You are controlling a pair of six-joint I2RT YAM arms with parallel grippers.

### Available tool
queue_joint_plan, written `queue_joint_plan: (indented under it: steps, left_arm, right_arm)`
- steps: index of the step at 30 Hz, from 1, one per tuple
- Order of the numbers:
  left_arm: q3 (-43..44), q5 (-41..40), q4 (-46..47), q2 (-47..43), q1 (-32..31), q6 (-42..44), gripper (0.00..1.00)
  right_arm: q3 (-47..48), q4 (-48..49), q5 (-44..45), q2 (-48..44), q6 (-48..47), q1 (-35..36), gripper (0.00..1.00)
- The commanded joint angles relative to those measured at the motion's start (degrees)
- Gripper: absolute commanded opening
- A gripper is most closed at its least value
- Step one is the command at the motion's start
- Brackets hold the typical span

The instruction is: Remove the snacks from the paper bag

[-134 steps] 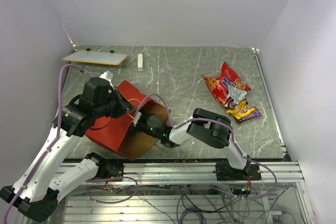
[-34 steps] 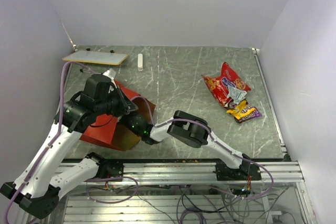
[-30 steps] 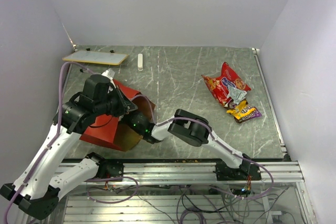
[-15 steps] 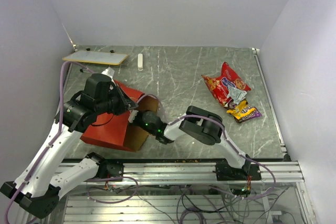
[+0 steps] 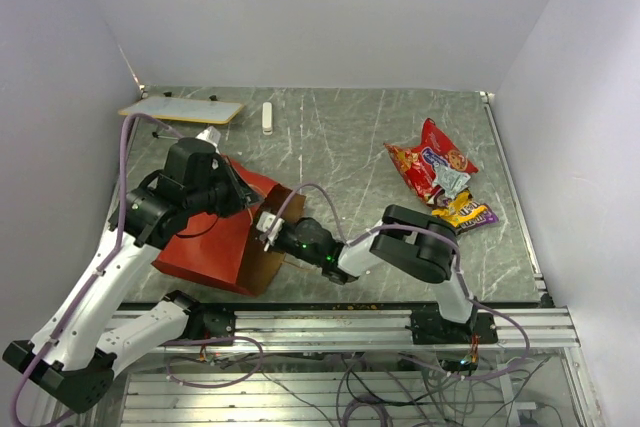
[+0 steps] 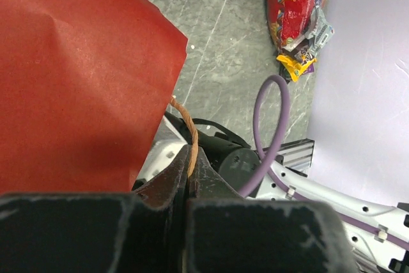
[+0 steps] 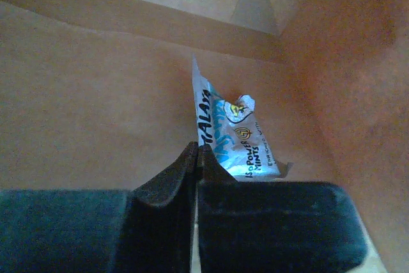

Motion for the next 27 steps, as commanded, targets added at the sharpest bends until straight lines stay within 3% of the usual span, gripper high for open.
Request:
queue_joint_plan:
  steps: [1, 8, 15, 22, 27]
  left_arm:
    - [1.3, -2.4, 1.9, -1.4, -0.3, 1.4, 0.07]
    - [0.4, -1.2, 3.6, -1.0, -0.2, 1.7, 0.07]
    - [1.3, -1.8, 3.9, 0.6, -0.2, 2.4, 0.07]
    - [2.6, -4.3, 3.7, 2.5, -0.2, 2.9, 0.07]
    - [4.4, -5.8, 4.5, 4.0, -0.3, 5.0, 0.07]
  right_arm:
    - [-4.0, 0.8, -1.8, -5.5, 4.5, 0.0, 0.0]
    - [-9.3, -0.2, -2.8, -11.8, 8.6, 0.0, 0.0]
    - [-12.4, -9.3, -3.5, -21.8, 9.1, 0.0, 0.0]
    - [-13.4, -31.1, 1.0, -37.2, 8.5, -0.3, 0.0]
    - [-11.3, -50.5, 9.7, -49.7, 6.2, -0.9, 0.0]
